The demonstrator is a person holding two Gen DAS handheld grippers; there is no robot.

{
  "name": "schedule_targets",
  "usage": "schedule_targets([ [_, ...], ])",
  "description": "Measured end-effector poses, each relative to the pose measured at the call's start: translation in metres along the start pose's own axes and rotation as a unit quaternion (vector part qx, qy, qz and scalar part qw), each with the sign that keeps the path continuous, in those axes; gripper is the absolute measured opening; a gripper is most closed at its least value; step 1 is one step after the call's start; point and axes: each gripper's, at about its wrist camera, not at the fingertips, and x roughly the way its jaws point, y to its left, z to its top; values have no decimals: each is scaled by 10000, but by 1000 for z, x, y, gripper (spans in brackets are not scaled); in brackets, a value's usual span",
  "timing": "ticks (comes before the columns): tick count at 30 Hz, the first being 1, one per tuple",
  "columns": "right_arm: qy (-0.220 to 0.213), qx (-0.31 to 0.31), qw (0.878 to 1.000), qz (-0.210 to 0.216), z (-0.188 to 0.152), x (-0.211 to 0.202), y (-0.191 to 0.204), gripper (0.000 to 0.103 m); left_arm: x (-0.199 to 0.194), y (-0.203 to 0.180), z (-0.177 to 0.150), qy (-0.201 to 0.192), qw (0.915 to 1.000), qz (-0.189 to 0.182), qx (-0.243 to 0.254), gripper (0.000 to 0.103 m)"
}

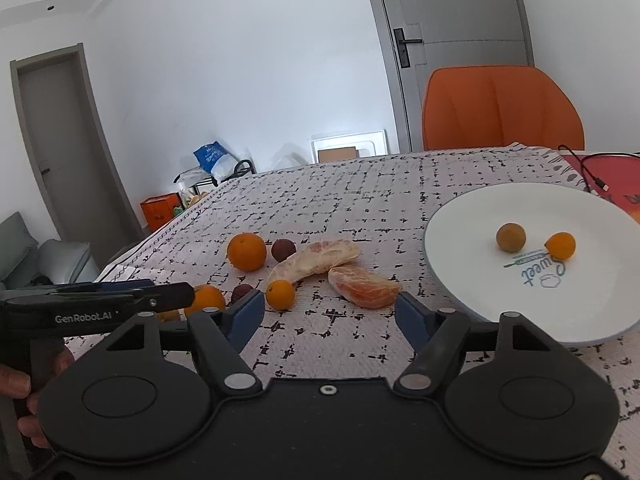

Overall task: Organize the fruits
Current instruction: 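Grasp the peeled orange segment with the right gripper while the left gripper grasps a large orange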

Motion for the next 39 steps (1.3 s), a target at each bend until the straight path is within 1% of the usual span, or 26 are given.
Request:
schedule_targets([
  [1,19,5,10000,12,0,2,0,68,3,0,0,30,10000,-28,-11,59],
  [3,61,36,10000,50,0,6,-2,65,9,-1,1,88,9999,-72,-16,57],
  [8,152,83,9998,85,1,16,-4,63,20,-3,1,212,9997,-132,30,56],
  [9,163,78,9998,81,2,18,-4,63,23,-3,1,248,9996,-140,38,54],
  [10,175,75,9998,79,3,20,-4,63,25,-3,1,279,9995,-146,48,50],
  [11,186,76,9998,79,4,22,-5,63,28,-4,1,303,9994,-131,51,48],
  [13,195,67,9998,76,7,25,-6,60,32,-3,1,361,9993,-112,-3,35],
  [14,208,55,9997,72,9,26,-6,57,33,-2,1,382,9992,-114,-33,35],
  [16,223,26,9997,58,11,29,-6,55,33,0,2,371,9991,-154,-114,35],
  [24,256,-203,9992,-238,16,40,-2,54,29,10,5,332,9991,-131,-218,35],
  [28,286,-297,9988,-280,19,47,-1,53,27,15,7,295,9991,-137,-278,35],
  [33,414,-401,9974,-434,18,56,2,50,22,24,9,239,9989,-108,-391,35],
  [39,439,-418,9970,-488,15,56,6,50,18,27,9,204,9989,-115,-417,35],
])
